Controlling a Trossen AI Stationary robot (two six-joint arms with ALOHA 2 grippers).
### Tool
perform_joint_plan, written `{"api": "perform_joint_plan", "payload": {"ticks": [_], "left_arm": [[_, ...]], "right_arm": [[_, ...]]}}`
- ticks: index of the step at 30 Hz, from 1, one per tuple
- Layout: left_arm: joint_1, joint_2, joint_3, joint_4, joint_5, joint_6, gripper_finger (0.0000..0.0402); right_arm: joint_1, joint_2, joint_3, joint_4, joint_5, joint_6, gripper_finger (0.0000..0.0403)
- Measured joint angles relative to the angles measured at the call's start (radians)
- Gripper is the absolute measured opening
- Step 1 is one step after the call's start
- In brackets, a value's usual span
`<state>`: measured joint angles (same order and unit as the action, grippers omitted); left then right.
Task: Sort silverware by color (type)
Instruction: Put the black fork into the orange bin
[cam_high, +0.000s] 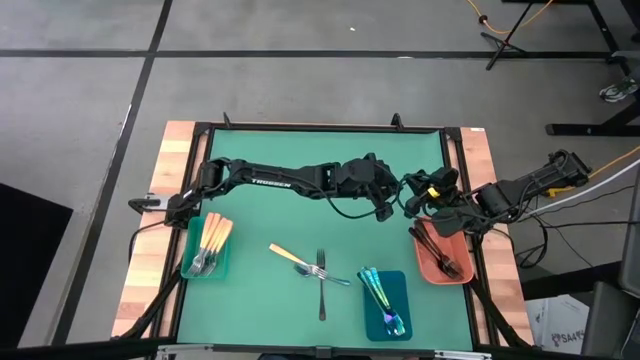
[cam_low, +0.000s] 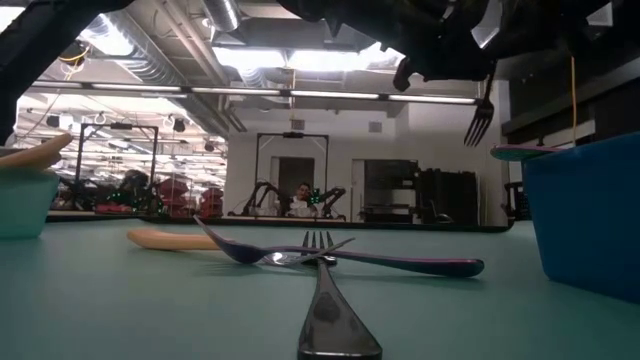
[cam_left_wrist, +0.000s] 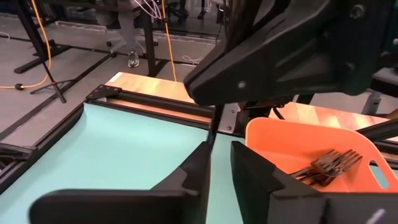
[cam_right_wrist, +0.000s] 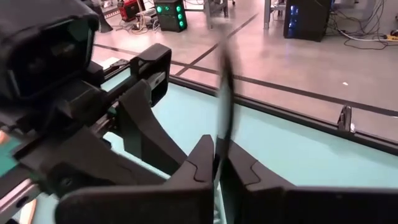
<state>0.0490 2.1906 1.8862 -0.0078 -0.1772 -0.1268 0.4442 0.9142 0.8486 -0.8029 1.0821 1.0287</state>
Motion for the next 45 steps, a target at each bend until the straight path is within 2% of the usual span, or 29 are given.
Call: {"api": "perform_joint_plan", "payload": {"ticks": [8,16,21,24,33,39,45], "left_arm": [[-0.002,0.000,0.000,-0.035,0.003,0.001,0.0086],[-0.006,0.000,0.000,-0.231,0.014,0.003,0.0085],[-0.007,0.000,0.000,-0.370,0.015,0.006,0.0085],[-0.007,0.000,0.000,-0.422,0.015,0.006,0.0085],[-0.007,0.000,0.000,-0.435,0.014,0.006,0.0085],[-0.007,0.000,0.000,-0.434,0.014,0.006,0.0085],[-0.007,0.000,0.000,-0.434,0.014,0.006,0.0085]], "right_arm": [[0.000,0.000,0.000,0.007,-0.042,-0.019,0.0000],[0.000,-0.003,0.079,-0.048,-0.174,-0.038,0.0000],[0.000,-0.003,0.177,-0.156,-0.338,-0.037,0.0000],[0.000,-0.002,0.222,-0.212,-0.478,-0.013,0.0000],[0.000,0.006,0.232,-0.437,-0.897,0.195,0.0000],[0.000,0.051,0.227,-0.585,-1.044,0.231,0.0000],[0.000,0.103,0.196,-0.598,-1.101,0.217,0.0000]]}}
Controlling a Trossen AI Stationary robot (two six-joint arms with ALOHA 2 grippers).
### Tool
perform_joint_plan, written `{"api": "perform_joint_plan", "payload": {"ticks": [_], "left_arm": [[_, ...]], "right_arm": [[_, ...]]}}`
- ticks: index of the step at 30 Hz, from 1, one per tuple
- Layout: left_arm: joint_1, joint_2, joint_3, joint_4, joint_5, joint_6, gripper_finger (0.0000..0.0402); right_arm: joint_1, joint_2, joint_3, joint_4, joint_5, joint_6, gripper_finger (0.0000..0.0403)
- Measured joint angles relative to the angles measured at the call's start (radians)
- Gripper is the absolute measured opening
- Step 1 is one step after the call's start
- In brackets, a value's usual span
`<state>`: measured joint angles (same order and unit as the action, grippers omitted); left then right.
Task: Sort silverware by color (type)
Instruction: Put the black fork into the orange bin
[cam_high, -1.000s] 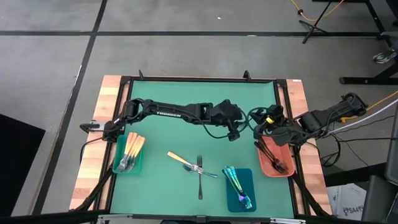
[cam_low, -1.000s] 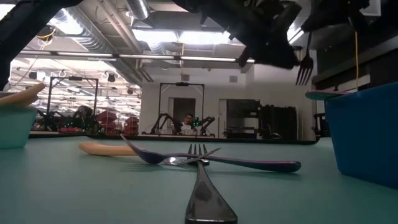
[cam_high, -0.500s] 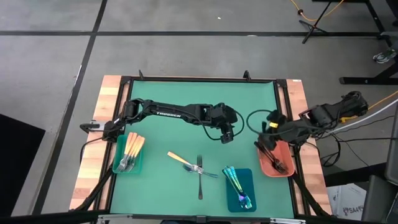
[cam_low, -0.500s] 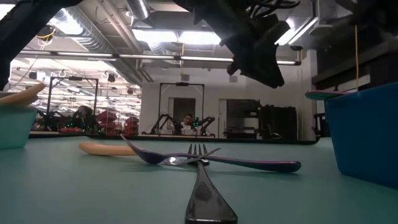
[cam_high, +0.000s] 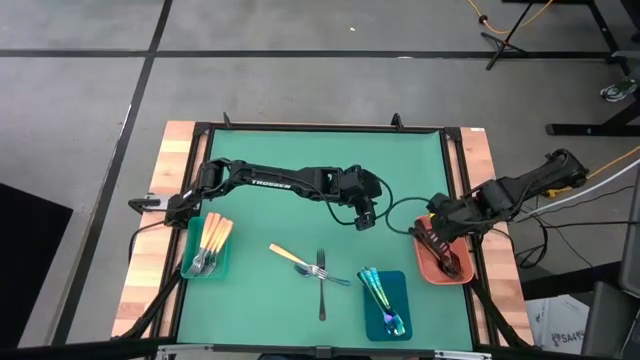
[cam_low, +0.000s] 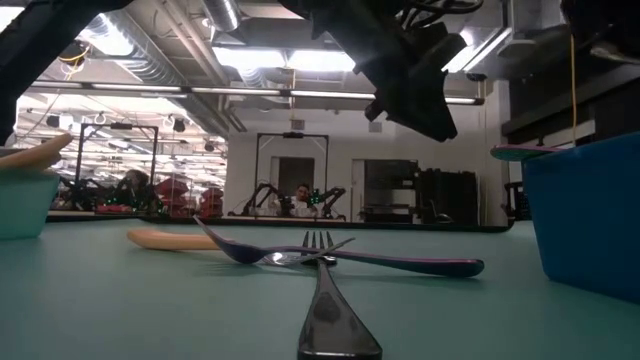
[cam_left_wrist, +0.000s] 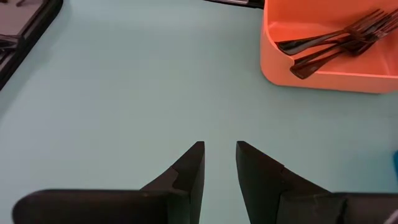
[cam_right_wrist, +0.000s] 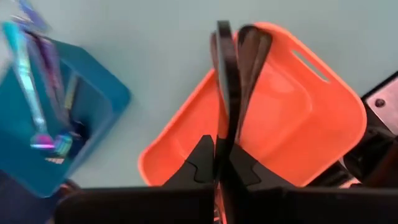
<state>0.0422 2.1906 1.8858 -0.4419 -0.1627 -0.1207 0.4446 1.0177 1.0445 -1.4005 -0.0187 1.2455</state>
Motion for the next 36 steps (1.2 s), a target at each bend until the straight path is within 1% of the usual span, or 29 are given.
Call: {"api": "perform_joint_plan", "payload": {"ticks": [11,19,31,36], "left_arm": [[0.000,0.000,-0.001,0.000,0.000,0.000,0.0085],[0.000,0.000,-0.001,0.000,0.000,0.000,0.0085],[0.000,0.000,-0.001,0.000,0.000,0.000,0.0085],[0.000,0.000,-0.001,0.000,0.000,0.000,0.0085]], "right_arm": [[0.000,0.082,-0.104,0.020,-0.035,-0.001,0.0000],[0.000,0.119,-0.177,0.082,-0.035,-0.002,0.0000],[0.000,0.126,-0.287,0.211,-0.034,-0.003,0.0000],[0.000,0.126,-0.308,0.233,-0.026,-0.002,0.0000]]}}
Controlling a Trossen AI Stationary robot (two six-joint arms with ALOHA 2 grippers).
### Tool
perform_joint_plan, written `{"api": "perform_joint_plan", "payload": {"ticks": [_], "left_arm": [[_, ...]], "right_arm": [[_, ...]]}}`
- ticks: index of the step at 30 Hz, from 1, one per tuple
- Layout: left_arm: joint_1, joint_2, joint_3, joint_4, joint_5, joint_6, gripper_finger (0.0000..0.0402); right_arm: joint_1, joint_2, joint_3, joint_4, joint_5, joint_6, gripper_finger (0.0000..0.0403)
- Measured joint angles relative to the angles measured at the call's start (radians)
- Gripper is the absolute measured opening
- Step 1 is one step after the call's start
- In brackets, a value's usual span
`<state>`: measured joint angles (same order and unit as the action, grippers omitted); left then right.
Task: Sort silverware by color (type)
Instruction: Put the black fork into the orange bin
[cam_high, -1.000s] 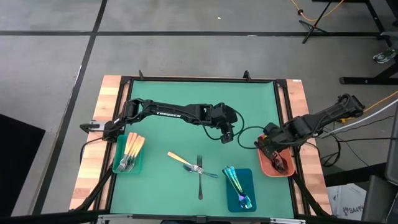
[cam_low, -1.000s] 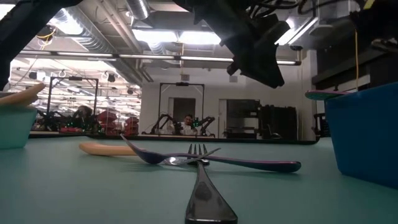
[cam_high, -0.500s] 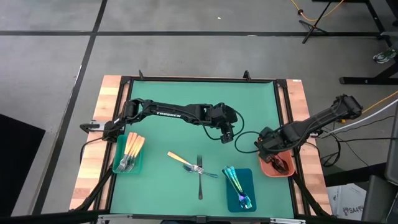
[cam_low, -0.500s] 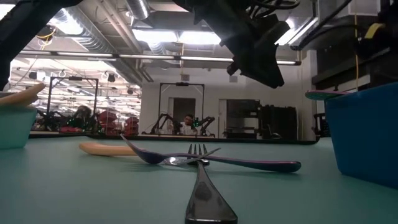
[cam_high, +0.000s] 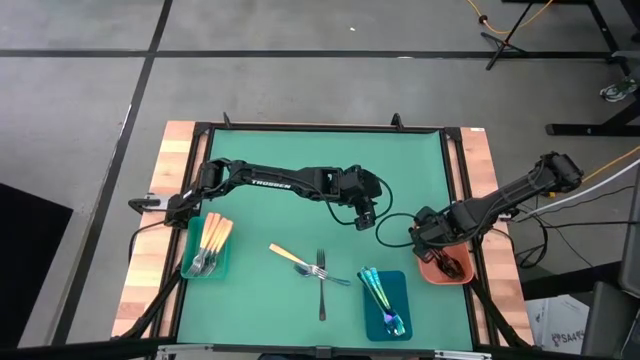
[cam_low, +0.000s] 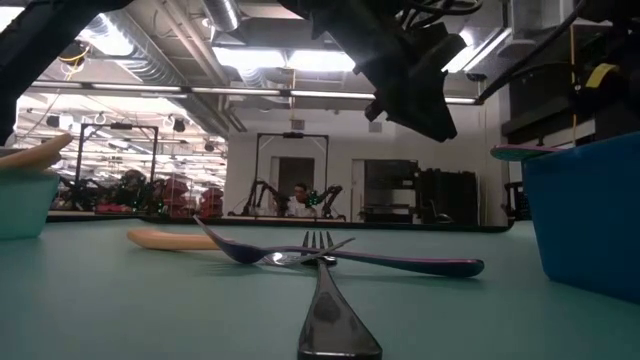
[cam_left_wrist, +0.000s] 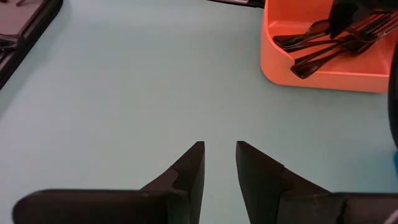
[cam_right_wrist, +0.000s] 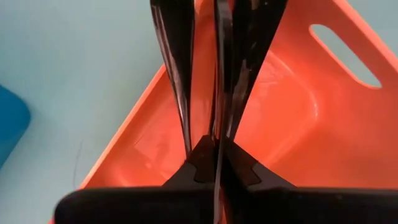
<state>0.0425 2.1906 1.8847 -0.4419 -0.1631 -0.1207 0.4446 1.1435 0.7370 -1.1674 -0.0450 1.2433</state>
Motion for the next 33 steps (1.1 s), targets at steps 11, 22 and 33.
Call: {"api": "perform_joint_plan", "payload": {"ticks": [11,22,33], "left_arm": [[0.000,0.000,0.000,0.000,0.000,0.000,0.0085],[0.000,0.000,0.000,0.000,0.000,0.000,0.0085],[0.000,0.000,0.000,0.000,0.000,0.000,0.0085]], "right_arm": [[0.000,0.000,0.000,0.000,0.036,0.000,0.0000],[0.000,0.000,0.000,-0.001,0.037,0.001,0.0000],[0.000,0.000,0.000,-0.001,0.038,0.001,0.0053]]}}
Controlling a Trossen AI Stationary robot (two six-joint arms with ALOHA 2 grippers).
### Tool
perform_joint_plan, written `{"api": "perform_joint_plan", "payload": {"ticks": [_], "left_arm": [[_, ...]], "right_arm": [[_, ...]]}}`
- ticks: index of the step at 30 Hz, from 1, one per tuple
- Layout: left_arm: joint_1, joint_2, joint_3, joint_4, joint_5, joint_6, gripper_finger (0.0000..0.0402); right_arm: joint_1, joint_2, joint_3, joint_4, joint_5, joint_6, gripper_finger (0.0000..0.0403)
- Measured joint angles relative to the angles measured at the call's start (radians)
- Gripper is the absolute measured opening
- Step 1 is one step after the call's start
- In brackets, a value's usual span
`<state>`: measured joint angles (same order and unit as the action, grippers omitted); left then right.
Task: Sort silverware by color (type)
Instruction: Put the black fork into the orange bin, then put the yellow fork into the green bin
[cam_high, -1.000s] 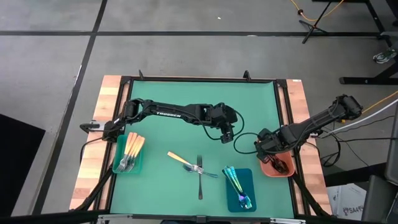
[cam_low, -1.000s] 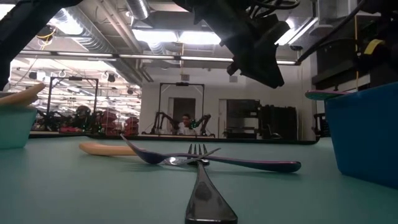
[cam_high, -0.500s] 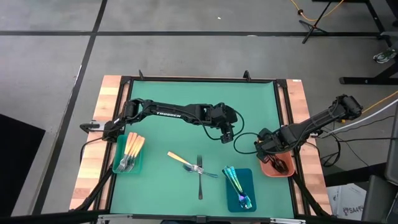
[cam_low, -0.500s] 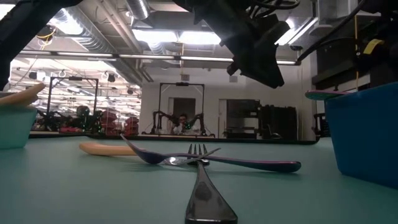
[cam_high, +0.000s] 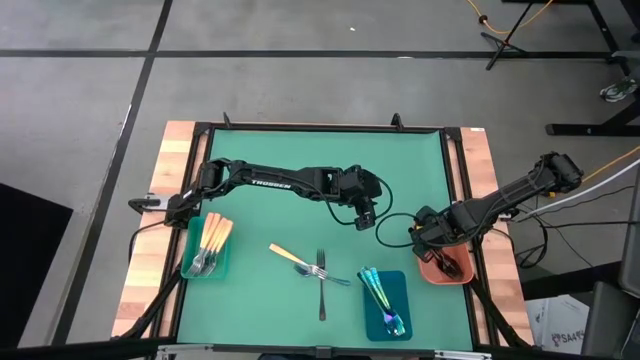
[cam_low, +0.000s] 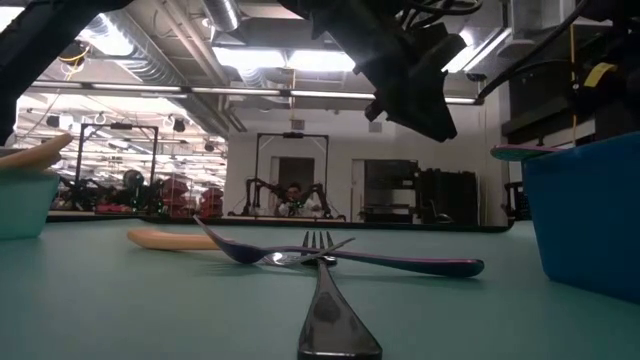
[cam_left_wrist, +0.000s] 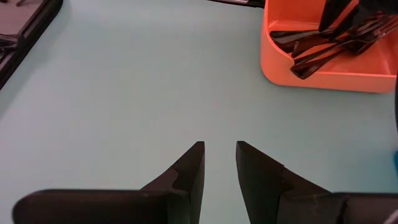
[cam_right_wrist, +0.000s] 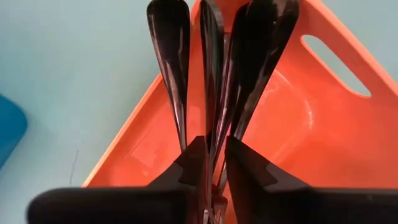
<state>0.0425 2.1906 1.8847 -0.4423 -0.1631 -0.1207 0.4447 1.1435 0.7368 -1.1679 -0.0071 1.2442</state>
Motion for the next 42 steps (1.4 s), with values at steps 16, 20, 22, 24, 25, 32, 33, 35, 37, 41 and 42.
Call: {"api": "perform_joint_plan", "payload": {"ticks": [16,20,22,24,25,32,33,35,37,41,42], "left_arm": [[-0.011,0.000,0.000,-0.035,0.000,0.016,0.0085],[-0.028,0.000,0.000,-0.076,0.000,0.075,0.0085],[-0.038,0.000,0.000,-0.100,0.000,0.080,0.0085],[-0.049,0.000,0.000,-0.123,0.001,0.081,0.0085],[-0.053,0.000,0.000,-0.138,0.008,0.086,0.0085],[-0.082,0.000,0.000,-0.263,0.088,0.108,0.0085],[-0.085,0.000,0.000,-0.286,0.089,0.108,0.0085],[-0.093,0.000,0.000,-0.328,0.090,0.108,0.0085],[-0.099,0.000,0.000,-0.368,0.091,0.108,0.0085],[-0.109,0.000,0.000,-0.451,0.090,0.135,0.0085],[-0.111,0.000,0.000,-0.474,0.089,0.140,0.0085]], "right_arm": [[0.000,0.000,0.000,0.000,0.000,0.000,0.0069],[0.000,0.000,0.000,0.000,0.000,0.000,0.0069],[0.000,0.000,0.000,0.000,0.000,0.000,0.0069],[0.000,0.000,0.000,0.000,0.000,0.000,0.0069],[0.000,0.000,0.000,0.000,0.000,0.000,0.0069],[0.000,0.000,0.000,0.000,0.000,0.000,0.0069],[0.000,0.000,0.000,0.000,0.000,0.000,0.0069],[0.000,0.000,0.000,0.000,0.000,0.000,0.0069],[0.000,0.000,0.000,0.000,0.000,0.000,0.0069],[0.000,0.000,0.001,0.000,0.000,0.000,0.0069],[0.000,0.000,0.001,0.000,0.000,0.000,0.0069]]}}
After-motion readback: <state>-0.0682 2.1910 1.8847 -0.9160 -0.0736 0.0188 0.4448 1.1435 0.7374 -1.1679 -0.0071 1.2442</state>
